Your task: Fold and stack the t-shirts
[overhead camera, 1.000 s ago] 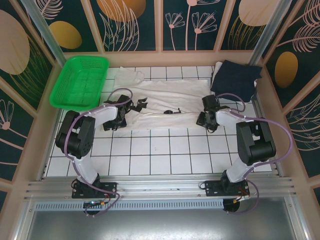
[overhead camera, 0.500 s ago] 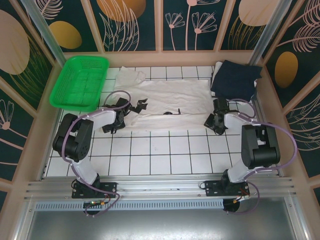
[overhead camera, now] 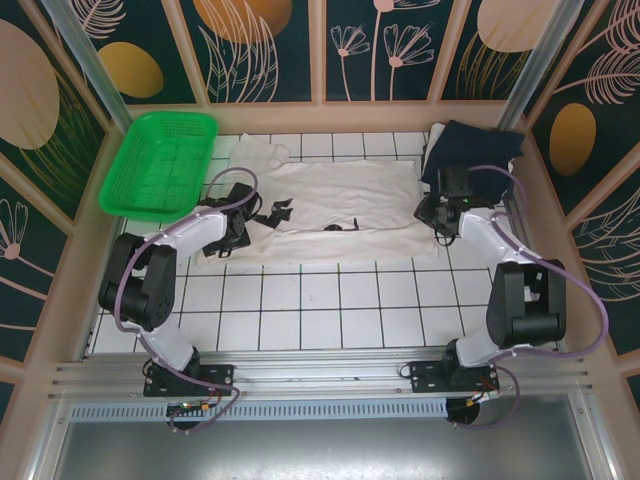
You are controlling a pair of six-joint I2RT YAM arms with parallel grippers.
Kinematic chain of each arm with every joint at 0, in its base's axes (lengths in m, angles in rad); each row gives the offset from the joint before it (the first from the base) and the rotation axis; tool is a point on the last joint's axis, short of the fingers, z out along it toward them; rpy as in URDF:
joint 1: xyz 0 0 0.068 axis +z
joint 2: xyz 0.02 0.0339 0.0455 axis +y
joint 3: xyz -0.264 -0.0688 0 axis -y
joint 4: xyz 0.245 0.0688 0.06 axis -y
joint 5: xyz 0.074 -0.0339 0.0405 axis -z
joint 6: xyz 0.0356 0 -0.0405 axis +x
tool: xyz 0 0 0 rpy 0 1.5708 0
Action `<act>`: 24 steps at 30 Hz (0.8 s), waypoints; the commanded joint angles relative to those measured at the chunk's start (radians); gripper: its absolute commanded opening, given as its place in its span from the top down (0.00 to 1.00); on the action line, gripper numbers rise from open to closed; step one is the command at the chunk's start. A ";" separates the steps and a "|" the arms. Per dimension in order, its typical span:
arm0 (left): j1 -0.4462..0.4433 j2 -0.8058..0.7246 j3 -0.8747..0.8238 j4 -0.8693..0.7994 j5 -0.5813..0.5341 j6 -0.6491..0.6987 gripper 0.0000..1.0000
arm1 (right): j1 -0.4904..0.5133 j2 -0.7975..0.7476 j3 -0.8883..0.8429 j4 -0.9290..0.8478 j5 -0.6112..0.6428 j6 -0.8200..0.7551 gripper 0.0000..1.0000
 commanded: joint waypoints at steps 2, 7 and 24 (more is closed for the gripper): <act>0.005 0.032 0.078 -0.007 0.047 0.056 0.31 | -0.005 0.118 0.075 0.014 0.018 -0.009 0.53; 0.005 0.062 0.104 0.013 0.065 0.062 0.29 | -0.009 0.172 0.079 0.010 0.033 0.032 0.53; 0.016 0.213 0.150 0.038 -0.081 0.004 0.35 | -0.019 0.264 0.067 0.083 0.009 0.032 0.58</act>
